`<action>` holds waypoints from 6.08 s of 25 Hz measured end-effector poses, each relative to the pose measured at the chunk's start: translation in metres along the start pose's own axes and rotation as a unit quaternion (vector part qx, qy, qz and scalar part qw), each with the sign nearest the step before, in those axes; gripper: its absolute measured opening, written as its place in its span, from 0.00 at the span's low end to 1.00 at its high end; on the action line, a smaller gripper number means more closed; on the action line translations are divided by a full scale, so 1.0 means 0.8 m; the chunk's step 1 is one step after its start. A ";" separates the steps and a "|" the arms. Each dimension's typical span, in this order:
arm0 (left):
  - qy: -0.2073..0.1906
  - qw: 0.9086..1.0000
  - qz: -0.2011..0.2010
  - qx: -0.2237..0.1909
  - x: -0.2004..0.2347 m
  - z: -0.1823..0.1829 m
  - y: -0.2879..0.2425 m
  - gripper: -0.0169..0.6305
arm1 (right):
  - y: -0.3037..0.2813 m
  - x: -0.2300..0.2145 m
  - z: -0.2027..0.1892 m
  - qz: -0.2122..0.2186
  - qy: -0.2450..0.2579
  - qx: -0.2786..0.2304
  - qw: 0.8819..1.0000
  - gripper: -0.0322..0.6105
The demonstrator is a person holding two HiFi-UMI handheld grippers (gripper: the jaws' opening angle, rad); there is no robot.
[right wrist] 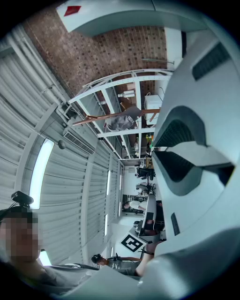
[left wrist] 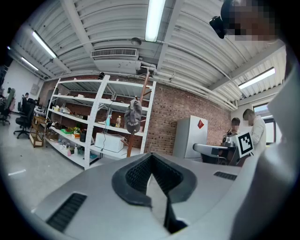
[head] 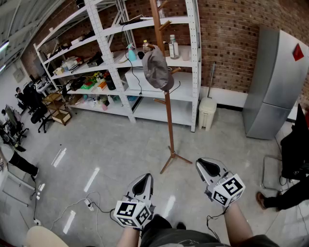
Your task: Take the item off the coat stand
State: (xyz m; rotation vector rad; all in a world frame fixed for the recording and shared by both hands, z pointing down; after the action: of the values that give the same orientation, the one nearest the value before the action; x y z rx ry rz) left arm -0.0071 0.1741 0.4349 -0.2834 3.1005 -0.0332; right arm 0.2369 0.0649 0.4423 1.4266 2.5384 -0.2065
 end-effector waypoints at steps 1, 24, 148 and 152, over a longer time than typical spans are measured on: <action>0.000 1.000 0.001 0.001 0.001 -0.001 -0.003 0.04 | -0.002 -0.002 -0.002 0.003 0.001 0.004 1.000 0.11; 0.010 0.999 -0.025 -0.033 0.146 0.018 -0.153 0.04 | -0.160 -0.077 0.039 -0.040 0.003 -0.011 0.999 0.11; -0.062 0.973 -0.126 -0.183 0.318 0.210 -0.490 0.04 | -0.459 -0.152 0.314 -0.088 0.164 -0.212 0.959 0.11; -0.059 0.973 -0.122 -0.184 0.321 0.208 -0.485 0.04 | -0.463 -0.144 0.309 -0.075 0.163 -0.204 0.962 0.11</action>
State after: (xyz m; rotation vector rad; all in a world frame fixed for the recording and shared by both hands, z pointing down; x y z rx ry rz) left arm -0.1846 -0.2570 0.2712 -0.6486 2.9142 0.5364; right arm 0.0083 -0.2787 0.2386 1.1838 2.7263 0.5437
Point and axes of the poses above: the fingertips, and each gripper's own axes: y backward along the fingers, x to its left, z out of its top, the point moved 7 cm from there along y, backward along the fingers, and after that the axes turned 13 degrees about -y, right-handed, at the moved point
